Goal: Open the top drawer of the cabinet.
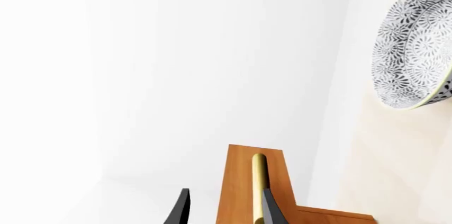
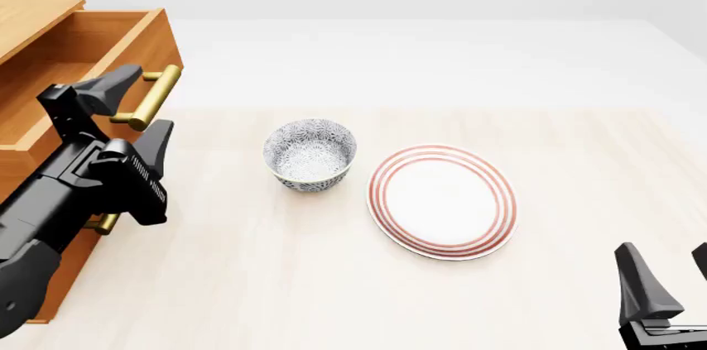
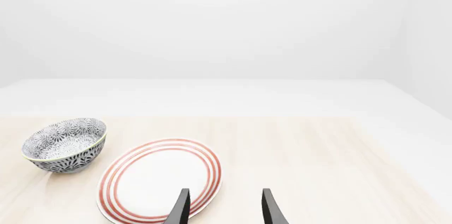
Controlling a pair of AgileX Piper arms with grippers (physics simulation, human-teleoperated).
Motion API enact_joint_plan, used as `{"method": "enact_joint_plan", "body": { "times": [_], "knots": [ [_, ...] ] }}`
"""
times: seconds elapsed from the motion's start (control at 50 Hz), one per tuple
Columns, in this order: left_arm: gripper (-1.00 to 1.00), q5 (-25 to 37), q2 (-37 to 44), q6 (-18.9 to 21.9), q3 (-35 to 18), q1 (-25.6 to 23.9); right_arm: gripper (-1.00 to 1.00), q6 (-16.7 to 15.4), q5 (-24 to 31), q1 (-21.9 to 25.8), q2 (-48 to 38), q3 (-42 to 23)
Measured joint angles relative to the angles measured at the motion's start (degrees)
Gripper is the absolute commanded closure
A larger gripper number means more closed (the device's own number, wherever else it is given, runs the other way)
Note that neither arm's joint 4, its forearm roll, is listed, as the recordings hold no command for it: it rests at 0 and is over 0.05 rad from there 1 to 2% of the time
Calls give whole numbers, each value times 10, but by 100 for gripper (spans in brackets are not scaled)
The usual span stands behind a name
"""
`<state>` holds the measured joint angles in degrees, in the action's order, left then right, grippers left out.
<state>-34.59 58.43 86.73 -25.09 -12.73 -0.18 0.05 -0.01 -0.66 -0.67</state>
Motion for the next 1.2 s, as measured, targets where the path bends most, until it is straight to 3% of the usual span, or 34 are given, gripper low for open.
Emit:
{"method": "enact_joint_plan", "body": {
  "times": [0.28,0.4,0.56,1.2],
  "knots": [
    [-100,0,-1,0,0,0,-100,0,0,0,0,0],
    [-100,73,-69,-99,-23,-31,-100,0,0,0,0,0],
    [-100,126,-127,-189,-35,-43,-100,0,0,0,0,0],
    [-100,244,-209,-430,-85,5,-100,0,0,0,0,0]
  ]
}}
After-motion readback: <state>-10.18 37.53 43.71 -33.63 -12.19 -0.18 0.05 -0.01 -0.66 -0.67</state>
